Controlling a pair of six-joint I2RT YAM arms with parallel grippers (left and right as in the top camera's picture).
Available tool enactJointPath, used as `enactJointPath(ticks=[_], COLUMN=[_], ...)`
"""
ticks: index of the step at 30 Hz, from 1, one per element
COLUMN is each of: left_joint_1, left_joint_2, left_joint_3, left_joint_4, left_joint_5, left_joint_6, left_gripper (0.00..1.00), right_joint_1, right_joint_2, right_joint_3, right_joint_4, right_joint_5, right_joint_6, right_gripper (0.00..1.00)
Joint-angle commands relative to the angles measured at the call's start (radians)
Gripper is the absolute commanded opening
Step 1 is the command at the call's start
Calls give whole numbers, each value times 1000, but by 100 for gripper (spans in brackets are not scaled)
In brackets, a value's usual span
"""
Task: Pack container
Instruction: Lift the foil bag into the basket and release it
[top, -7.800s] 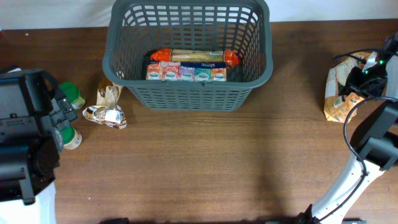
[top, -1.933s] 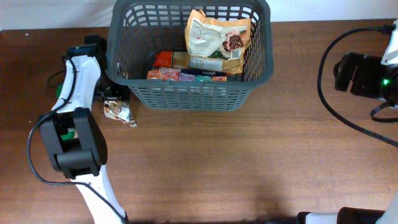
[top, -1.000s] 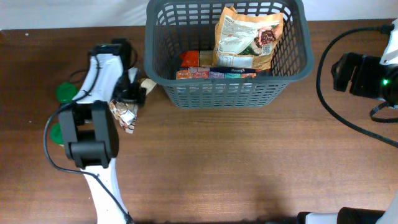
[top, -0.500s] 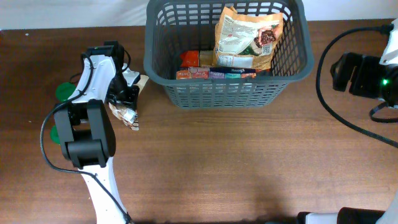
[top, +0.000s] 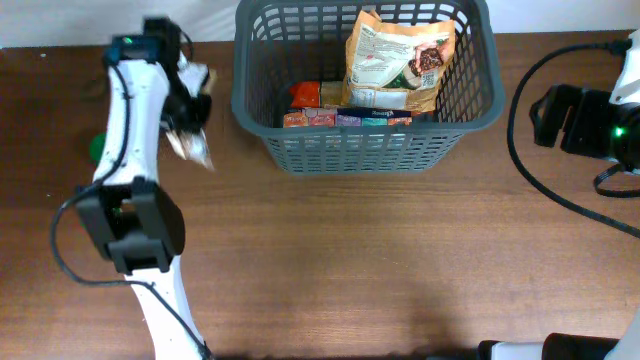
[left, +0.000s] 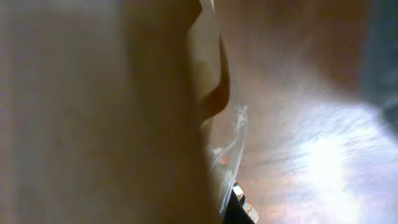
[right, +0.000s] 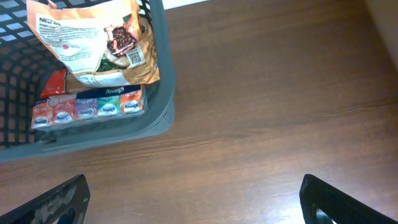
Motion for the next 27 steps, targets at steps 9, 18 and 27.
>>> enactJointPath(ticks=[9, 18, 27], left_joint_1=[-92, -406, -442], left_joint_2=[-335, -365, -111], left_joint_3=[352, 333, 328], left_joint_4=[92, 235, 277], left_joint_5=[40, 85, -20], left_joint_6=[193, 642, 720], left_gripper=[2, 2, 2], right_joint_1=[-8, -8, -8], right_joint_2=[0, 0, 0], right_joint_3=[0, 0, 0], right_joint_4=[-6, -6, -6], right_joint_5=[-34, -38, -94], right_joint_6=[8, 8, 8], right_gripper=[99, 99, 99])
